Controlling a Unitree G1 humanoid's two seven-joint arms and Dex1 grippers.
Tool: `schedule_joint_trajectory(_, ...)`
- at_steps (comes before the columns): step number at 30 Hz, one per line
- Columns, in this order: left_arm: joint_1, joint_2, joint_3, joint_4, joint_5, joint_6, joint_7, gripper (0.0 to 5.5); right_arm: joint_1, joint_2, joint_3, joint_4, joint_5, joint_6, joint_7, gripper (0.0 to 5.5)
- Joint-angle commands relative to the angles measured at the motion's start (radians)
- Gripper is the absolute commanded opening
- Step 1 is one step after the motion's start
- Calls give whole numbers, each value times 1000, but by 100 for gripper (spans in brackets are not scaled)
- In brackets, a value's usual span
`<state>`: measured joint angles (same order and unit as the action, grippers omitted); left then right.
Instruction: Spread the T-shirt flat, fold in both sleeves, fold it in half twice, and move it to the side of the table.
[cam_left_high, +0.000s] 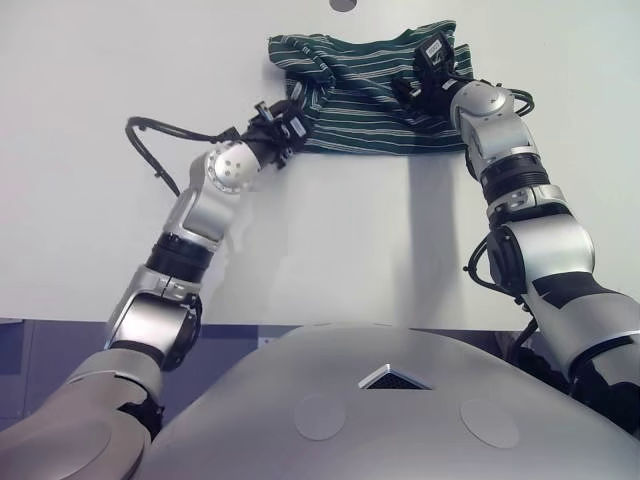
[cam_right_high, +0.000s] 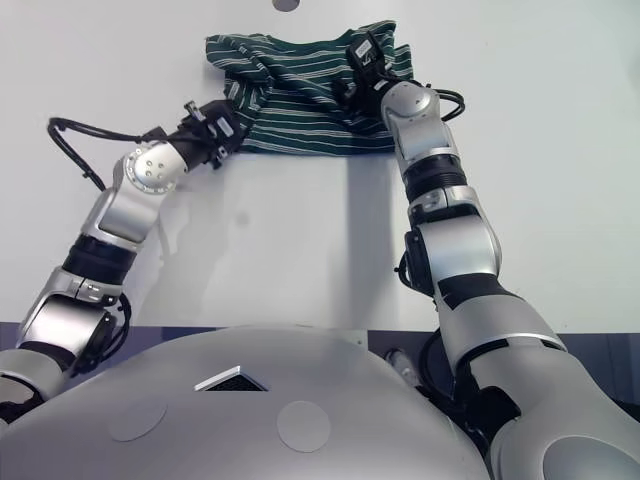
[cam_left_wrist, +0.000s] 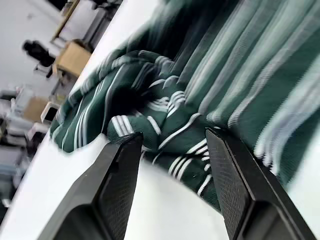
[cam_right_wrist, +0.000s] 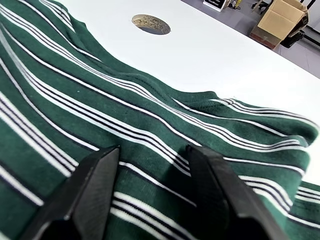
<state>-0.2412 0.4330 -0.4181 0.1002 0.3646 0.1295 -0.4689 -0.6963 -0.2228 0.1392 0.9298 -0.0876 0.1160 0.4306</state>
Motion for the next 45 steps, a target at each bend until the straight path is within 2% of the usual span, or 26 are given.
schedule_joint_trajectory(1,110,116,-80,-26,36,29,-160,231,22,-29,15,31,-37,35,-15,246)
schedule_joint_trajectory(5,213,256,-135,-195,14,63,-344,231,27,-50,26,38,-50,25,-24,246)
schedule_joint_trajectory(7,252,285,-145,-276,-20,84,-406,231,39,-77,54,45,-85,-10,-14,246)
schedule_joint_trajectory(9,264,247,-127,-320,-55,118,-385,231,48,-96,67,44,-93,-57,20,246)
schedule_joint_trajectory(11,244,158,-79,-336,-77,170,-290,231,57,-99,41,8,-45,-112,86,246)
schedule_joint_trajectory(15,189,-20,93,-486,-152,325,-123,231,56,-165,-52,-154,53,-178,179,246)
schedule_joint_trajectory(17,181,-43,133,-608,-213,426,-144,231,64,-208,-84,-270,97,-178,241,246)
schedule_joint_trajectory(21,159,9,182,-869,-381,624,-256,231,47,-292,-93,-509,135,-84,348,246)
schedule_joint_trajectory(23,32,-76,275,-853,-400,673,-154,231,82,-276,-54,-670,150,25,366,246)
schedule_joint_trajectory(25,-113,-203,389,-783,-407,594,18,231,184,-224,36,-898,154,154,357,246)
schedule_joint_trajectory(27,-191,-315,452,-751,-428,490,148,231,286,-196,142,-1065,125,259,337,246)
schedule_joint_trajectory(30,-183,-404,438,-743,-447,378,232,231,394,-209,307,-1120,0,331,300,246)
schedule_joint_trajectory(34,-128,-424,407,-719,-436,273,269,231,437,-261,478,-988,-168,301,310,246)
schedule_joint_trajectory(37,-114,-423,404,-688,-426,205,293,231,443,-373,563,-966,-250,213,410,246)
schedule_joint_trajectory(39,-99,-417,394,-673,-421,168,298,231,434,-522,575,-978,-252,74,546,246)
schedule_joint_trajectory(42,-70,-397,359,-651,-422,134,269,231,396,-756,540,-934,-217,-185,746,246)
schedule_joint_trajectory(45,-40,-368,302,-618,-402,93,241,231,377,-892,498,-840,-156,-410,875,246)
